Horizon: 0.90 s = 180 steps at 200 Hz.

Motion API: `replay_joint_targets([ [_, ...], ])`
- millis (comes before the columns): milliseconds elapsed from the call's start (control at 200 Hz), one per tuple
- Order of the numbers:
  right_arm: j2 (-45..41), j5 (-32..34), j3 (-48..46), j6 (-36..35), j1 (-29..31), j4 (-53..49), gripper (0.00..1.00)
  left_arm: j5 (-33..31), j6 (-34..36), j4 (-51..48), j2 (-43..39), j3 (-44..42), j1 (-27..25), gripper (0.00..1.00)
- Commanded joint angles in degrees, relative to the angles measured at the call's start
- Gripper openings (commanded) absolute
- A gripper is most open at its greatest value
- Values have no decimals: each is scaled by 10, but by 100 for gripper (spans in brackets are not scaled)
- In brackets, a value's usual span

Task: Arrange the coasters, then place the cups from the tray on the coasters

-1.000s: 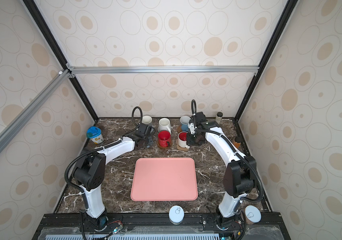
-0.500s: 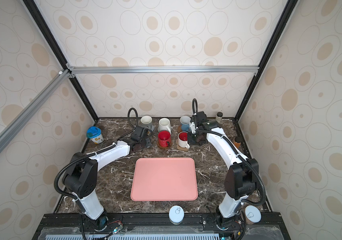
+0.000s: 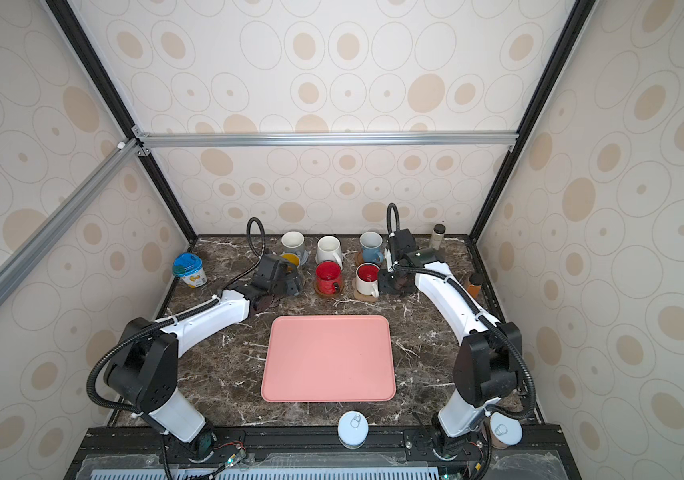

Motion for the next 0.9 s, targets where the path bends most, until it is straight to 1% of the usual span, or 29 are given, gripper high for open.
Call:
replay_joint_targets([
  [0, -21, 27, -16, 21, -4, 12, 61, -19, 29, 22, -29, -17, 8, 100],
  [15, -22, 31, -18, 24, -5, 13, 63, -20, 30, 24, -31, -20, 10, 100],
  [30, -24, 35, -20, 26, -4, 15, 69, -20, 32, 25, -34, -22, 11, 100],
  [95, -34, 53, -34, 39, -4, 23, 81, -19, 39, 32, -42, -31, 21, 100],
  [175, -48, 73, -51, 55, -4, 33, 92, -18, 57, 40, -54, -41, 30, 100],
  [190, -51, 77, -55, 59, -4, 36, 98, -18, 62, 42, -56, -43, 32, 100],
  [200, -53, 80, -58, 61, -4, 38, 100, -19, 64, 43, -58, -44, 33, 100],
  [360, -87, 133, -99, 102, -5, 58, 100, -37, 114, 64, -94, -72, 48, 100],
  [570, -138, 193, -153, 121, -5, 96, 100, -55, 160, 150, -177, -162, 74, 100],
  [725, -187, 268, -217, 104, -4, 154, 99, -64, 210, 241, -258, -255, 107, 100],
  [760, -200, 285, -234, 93, -4, 169, 100, -69, 229, 276, -277, -275, 113, 100],
  [895, -251, 323, -306, 45, -5, 244, 100, -113, 282, 323, -335, -333, 135, 100],
])
